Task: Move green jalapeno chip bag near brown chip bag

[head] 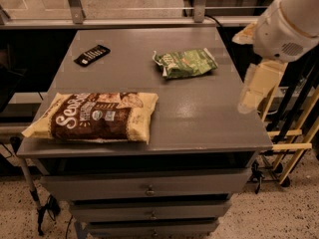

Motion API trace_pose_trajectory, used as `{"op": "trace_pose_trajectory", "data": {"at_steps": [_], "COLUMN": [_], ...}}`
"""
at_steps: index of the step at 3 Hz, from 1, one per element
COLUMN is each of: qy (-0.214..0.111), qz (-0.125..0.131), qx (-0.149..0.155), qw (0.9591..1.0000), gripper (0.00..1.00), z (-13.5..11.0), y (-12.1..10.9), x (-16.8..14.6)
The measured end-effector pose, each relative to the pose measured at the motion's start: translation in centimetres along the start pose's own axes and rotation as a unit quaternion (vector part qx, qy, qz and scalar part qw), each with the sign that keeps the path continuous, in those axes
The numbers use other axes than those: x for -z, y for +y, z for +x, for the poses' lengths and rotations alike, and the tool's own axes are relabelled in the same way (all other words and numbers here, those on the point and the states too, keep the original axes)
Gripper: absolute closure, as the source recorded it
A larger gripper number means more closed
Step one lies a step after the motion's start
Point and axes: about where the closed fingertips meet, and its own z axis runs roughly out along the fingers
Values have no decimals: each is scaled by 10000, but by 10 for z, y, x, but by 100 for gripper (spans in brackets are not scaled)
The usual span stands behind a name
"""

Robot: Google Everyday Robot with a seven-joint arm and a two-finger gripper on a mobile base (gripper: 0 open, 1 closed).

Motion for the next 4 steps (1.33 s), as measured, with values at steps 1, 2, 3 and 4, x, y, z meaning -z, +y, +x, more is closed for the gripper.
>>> {"op": "trace_pose_trajectory", "data": {"at_steps": [1, 2, 3, 4], "qy": [-653, -717, -788, -978], "qz": [73, 90, 160, 153], "qx": [225, 281, 465, 620], "qw": [9976, 9970, 9957, 9932], "gripper": [0, 0, 0, 0], "z": [-29, -36, -45, -62], "y": [-37, -44, -66, -86], "x": [-52, -63, -79, -101]}}
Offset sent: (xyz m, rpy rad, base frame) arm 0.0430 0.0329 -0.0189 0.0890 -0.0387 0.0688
